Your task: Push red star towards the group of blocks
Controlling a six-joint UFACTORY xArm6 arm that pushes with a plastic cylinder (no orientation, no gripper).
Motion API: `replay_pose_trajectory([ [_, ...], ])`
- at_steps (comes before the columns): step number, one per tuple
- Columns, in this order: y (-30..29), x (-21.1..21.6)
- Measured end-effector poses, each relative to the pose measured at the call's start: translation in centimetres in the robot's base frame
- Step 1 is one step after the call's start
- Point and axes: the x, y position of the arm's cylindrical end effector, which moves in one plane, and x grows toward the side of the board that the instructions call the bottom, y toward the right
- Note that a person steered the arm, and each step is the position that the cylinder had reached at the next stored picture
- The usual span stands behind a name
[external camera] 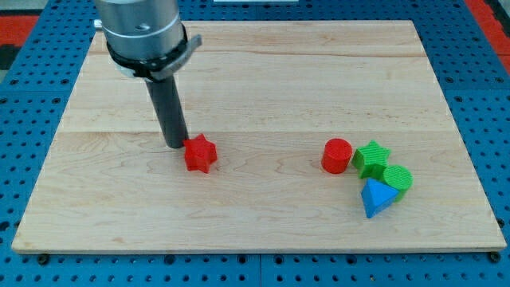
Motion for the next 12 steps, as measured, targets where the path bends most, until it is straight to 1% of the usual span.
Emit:
replay_pose_trajectory([
  [1,2.4,2.1],
  [2,0.5,5.2],
  [3,1.8,6.6],
  [5,7.0,5.7],
  [6,5.9,5.1],
  [7,6.9,4.5],
  [8,10.2,4.0],
  [9,9.5,3.8],
  [10,9.2,1.1],
  [11,13.1,2.2],
  [12,13.6,5.0],
])
